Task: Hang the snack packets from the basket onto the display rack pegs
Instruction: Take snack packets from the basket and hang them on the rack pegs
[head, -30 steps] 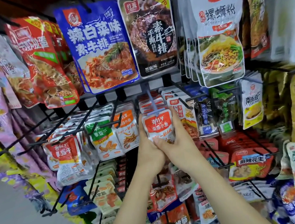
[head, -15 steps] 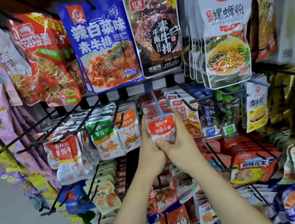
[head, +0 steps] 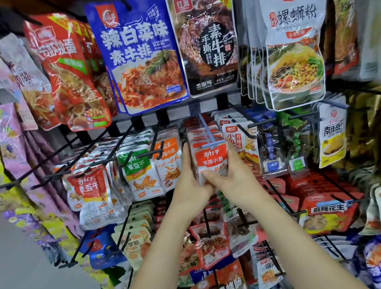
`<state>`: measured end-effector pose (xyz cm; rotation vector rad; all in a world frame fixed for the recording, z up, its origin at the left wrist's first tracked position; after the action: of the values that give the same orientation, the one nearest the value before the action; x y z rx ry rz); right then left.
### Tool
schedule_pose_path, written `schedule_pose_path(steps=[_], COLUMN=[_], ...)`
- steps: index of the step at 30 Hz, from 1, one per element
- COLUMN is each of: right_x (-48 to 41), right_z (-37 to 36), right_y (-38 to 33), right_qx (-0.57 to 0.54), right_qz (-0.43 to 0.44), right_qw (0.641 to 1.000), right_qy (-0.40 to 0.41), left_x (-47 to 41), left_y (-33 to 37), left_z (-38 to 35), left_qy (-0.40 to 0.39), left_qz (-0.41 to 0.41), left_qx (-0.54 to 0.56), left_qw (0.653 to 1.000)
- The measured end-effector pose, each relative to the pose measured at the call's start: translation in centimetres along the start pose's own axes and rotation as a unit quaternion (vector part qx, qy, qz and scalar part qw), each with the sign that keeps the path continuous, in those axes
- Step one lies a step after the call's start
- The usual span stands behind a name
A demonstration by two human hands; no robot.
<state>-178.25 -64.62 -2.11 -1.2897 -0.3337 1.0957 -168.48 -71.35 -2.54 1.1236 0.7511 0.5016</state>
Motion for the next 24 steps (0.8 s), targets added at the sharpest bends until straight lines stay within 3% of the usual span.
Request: schedule_pose_path(steps=[5,8,12,19,24], right_x=[0.2,0.2,-0.3,-2.5,-2.1], right_z=[0.0,-0.3,0.4,0.8,1.7], right_y=[0.0,0.0,-0.3,0.0,-0.3], right_qx=[0.007,-0.008,-0.003,0.097,0.137], right_qz=[-0.003,-0.014,-0.031,-0.059,-0.059], right_qw=[1.0,1.0,1.0,0.993,0.986], right_qy=[0.0,0.005,-0.003,-0.041,-0.079], left_x=[1.4,0.4,-0.8,-1.8,-2.8], left_y=[2.4,3.8,4.1,3.5,3.4], left_z=[0.8,-0.3,-1.2,-1.1,0.1], left_qy=[0.069,0.09,0.119,0.117,0.112], left_qz=[-0.027,-0.009,-0.01,0.005,0.028], left_qx=[0.158,0.086,0.072,0.058,-0.021], left_qw=[0.985,0.992,0.99,0.991,0.993])
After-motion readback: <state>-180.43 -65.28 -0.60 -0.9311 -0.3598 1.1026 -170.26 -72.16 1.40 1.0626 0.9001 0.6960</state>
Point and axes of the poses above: each hand's wrist, its own x-axis away from the middle knuckle, its own z-axis out of the back of the hand, y = z × x, the point moved 4 cm from there along -x, towards the middle knuckle, and after that the axes turned 2 degrees about x, right-handed, at the moved point
